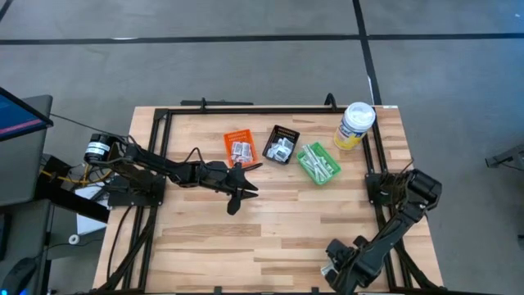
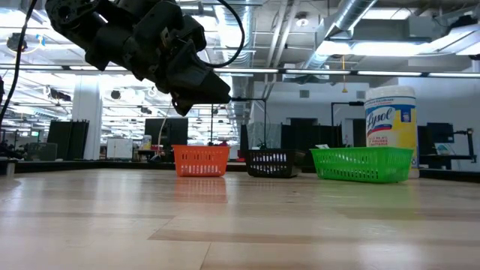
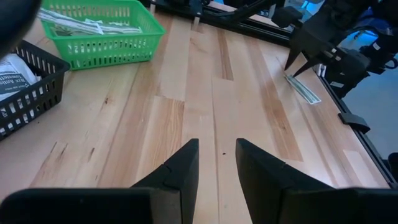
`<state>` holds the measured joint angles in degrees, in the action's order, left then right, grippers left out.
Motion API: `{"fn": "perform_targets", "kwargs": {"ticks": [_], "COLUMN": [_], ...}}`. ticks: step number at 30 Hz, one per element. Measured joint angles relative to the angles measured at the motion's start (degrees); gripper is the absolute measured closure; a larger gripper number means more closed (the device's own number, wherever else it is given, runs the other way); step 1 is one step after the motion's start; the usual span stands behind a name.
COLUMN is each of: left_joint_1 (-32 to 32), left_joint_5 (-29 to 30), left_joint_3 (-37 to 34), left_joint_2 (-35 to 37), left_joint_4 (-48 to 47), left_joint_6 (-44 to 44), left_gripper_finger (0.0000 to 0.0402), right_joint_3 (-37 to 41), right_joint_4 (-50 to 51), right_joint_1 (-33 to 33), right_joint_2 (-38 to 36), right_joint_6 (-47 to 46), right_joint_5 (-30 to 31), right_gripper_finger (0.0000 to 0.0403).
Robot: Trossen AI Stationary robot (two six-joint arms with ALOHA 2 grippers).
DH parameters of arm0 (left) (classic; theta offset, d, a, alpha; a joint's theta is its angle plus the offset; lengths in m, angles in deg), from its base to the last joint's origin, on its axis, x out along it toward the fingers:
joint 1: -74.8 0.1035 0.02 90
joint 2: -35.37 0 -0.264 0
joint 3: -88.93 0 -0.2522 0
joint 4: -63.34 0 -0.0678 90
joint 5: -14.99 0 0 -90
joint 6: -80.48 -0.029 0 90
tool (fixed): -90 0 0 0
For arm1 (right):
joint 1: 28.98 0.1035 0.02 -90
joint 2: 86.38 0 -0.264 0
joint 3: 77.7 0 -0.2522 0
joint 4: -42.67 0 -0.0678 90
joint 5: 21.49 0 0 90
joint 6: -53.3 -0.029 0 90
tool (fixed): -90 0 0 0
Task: Pick & Place First Aid Supplies
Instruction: Put the green bandage pack into the green basket
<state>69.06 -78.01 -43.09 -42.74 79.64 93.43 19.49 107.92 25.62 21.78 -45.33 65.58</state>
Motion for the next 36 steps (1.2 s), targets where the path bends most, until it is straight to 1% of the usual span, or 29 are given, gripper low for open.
{"fn": "perform_targets", "kwargs": {"ticks": [4, 8, 12, 17, 20, 24, 26, 27, 29, 32, 36], "left_joint_1": [0.0, 0.0, 0.0, 0.0, 0.0, 0.0, 0.0, 0.0, 0.0, 0.0, 0.0], "left_joint_5": [0.0, 0.0, 0.0, 0.0, 0.0, 0.0, 0.0, 0.0, 0.0, 0.0, 0.0], "left_joint_3": [0.0, 0.0, 0.0, 0.0, 0.0, 0.0, 0.0, 0.0, 0.0, 0.0, 0.0], "left_joint_2": [0.0, 0.0, 0.0, 0.0, 0.0, 0.0, 0.0, 0.0, 0.0, 0.0, 0.0], "left_joint_4": [0.0, 0.0, 0.0, 0.0, 0.0, 0.0, 0.0, 0.0, 0.0, 0.0, 0.0], "left_joint_6": [0.0, 0.0, 0.0, -0.1, -0.2, -0.2, -0.2, -0.2, -0.2, -0.2, -0.2], "left_gripper_finger": [0.0296, 0.0296, 0.0296, 0.0296, 0.0296, 0.0296, 0.0296, 0.0296, 0.0296, 0.0296, 0.0296], "right_joint_3": [1.0, 3.3, 4.0, 4.0, 4.0, 3.5, 3.2, 2.9, 2.6, 2.7, 2.7], "right_joint_4": [-1.1, -5.4, -6.3, -5.4, -5.3, -4.1, -0.7, 1.1, 4.0, 10.9, 20.7], "right_joint_1": [-0.4, -0.4, -0.4, -1.0, -1.6, -2.8, -3.8, -4.5, -5.6, -7.7, -12.3], "right_joint_2": [0.0, -0.5, -0.3, -0.3, -0.4, -1.4, -2.2, -3.0, -5.0, -7.4, -10.8], "right_joint_6": [-4.0, -4.5, -4.2, -3.3, -2.8, 2.9, 5.8, 6.8, 8.4, 9.3, 10.2], "right_joint_5": [0.9, 1.0, 0.8, 0.2, -0.1, 0.1, 2.2, 4.4, 9.8, 17.2, 28.5], "right_gripper_finger": [0.0305, 0.0310, 0.0337, 0.0393, 0.0394, 0.0399, 0.0401, 0.0400, 0.0399, 0.0402, 0.0400]}}
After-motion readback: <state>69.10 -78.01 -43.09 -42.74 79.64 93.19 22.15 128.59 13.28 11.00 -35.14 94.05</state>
